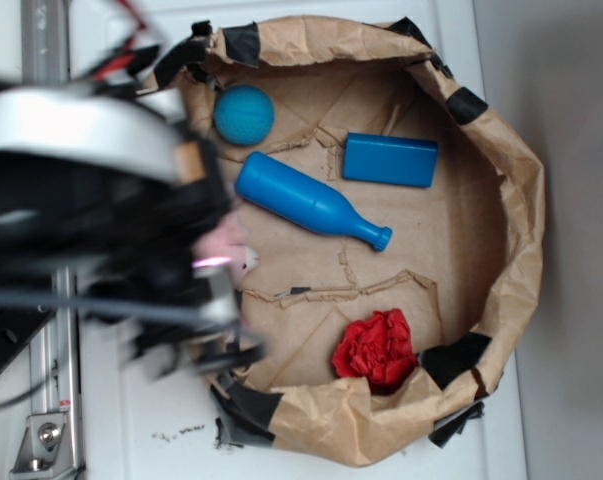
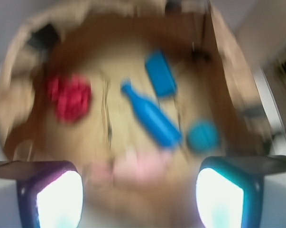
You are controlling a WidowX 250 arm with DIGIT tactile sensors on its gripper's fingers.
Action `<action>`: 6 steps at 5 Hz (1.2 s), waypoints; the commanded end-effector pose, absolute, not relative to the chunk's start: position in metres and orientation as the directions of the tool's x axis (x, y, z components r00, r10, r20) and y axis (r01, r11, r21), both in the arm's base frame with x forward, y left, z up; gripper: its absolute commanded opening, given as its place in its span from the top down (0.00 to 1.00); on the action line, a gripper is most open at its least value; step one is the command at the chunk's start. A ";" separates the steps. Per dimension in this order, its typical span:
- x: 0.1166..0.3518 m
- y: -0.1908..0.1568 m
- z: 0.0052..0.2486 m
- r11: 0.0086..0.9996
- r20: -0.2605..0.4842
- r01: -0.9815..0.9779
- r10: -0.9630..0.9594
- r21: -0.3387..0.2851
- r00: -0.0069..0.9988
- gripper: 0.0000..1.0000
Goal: Grab the blue block.
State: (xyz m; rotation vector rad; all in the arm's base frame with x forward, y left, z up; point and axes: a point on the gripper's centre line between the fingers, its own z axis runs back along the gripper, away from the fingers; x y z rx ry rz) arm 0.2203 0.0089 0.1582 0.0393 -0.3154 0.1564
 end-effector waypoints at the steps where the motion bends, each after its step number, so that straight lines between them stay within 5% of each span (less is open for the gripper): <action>1: 0.285 0.039 0.104 0.984 0.290 -0.150 0.115 0.099 0.950 0.00; 4: 0.309 0.075 0.049 0.969 0.164 -0.215 0.193 0.124 0.967 0.00; 6: 0.326 0.056 0.014 0.983 0.059 -0.144 0.138 0.115 0.989 0.00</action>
